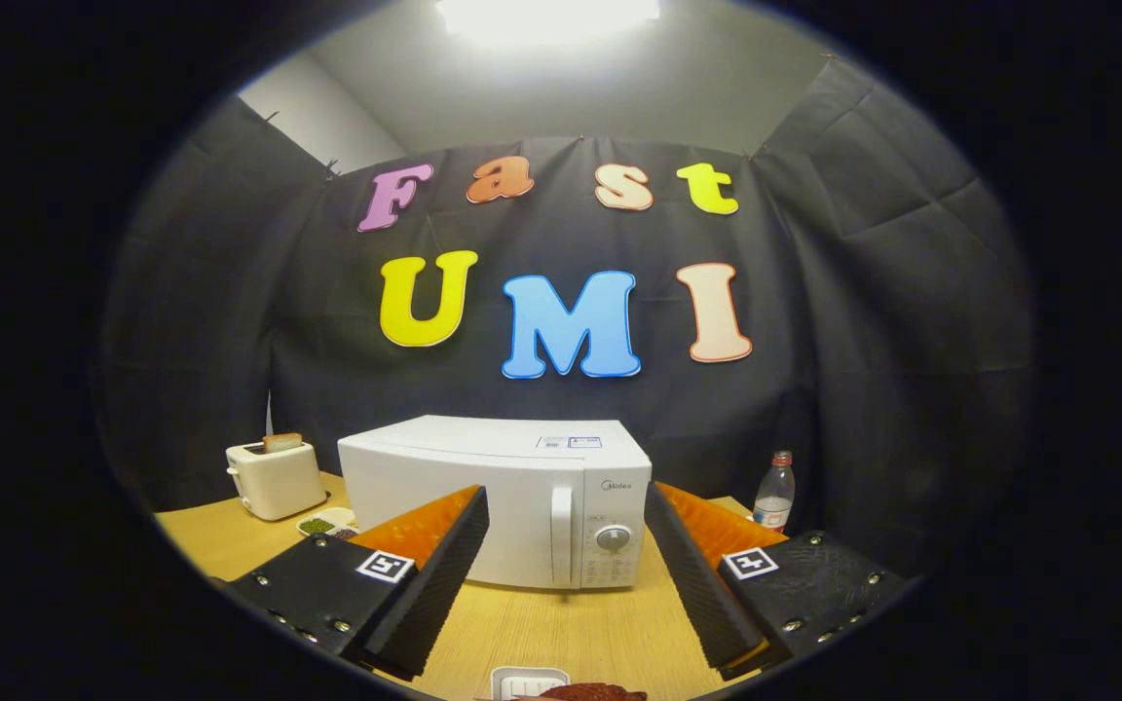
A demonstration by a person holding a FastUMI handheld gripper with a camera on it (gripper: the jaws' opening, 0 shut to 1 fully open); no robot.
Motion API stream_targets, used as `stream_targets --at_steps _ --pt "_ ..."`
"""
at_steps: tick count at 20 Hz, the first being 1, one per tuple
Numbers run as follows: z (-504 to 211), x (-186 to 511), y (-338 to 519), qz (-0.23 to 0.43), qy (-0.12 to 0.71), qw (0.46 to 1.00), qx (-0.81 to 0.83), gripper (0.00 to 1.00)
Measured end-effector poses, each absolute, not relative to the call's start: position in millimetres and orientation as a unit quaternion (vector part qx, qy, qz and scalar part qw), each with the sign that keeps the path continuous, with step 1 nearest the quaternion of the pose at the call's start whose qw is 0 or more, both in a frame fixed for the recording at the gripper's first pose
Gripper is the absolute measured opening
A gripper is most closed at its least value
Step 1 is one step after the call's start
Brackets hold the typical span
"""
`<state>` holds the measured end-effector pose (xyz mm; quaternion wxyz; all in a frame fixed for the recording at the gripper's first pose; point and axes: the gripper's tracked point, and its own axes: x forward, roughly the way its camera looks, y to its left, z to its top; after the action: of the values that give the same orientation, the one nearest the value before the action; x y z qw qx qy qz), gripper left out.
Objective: Open the microwave, put the food inside, and close the microwave door.
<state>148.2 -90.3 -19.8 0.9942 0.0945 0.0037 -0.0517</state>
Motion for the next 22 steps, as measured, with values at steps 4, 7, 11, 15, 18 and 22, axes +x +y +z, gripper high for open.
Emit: stream_targets --at_steps 4,7,11,15,18,22 --pt "-32.1 190.8 -93.1 -0.063 0.022 0.989 0.133 0.99" --pt "-59.1 221.6 -90.0 -0.069 0.056 0.989 0.121 1.0" --pt "-94.9 258.6 -83.8 -0.06 0.104 0.985 0.12 0.99" --pt "-120.1 287.6 -91.5 -0.079 0.119 0.987 0.075 0.9" --pt "-137.8 298.8 -85.0 -0.072 0.138 0.984 0.082 0.73" --pt "-149.1 305.6 -85.9 -0.084 0.158 0.978 0.108 0.31"
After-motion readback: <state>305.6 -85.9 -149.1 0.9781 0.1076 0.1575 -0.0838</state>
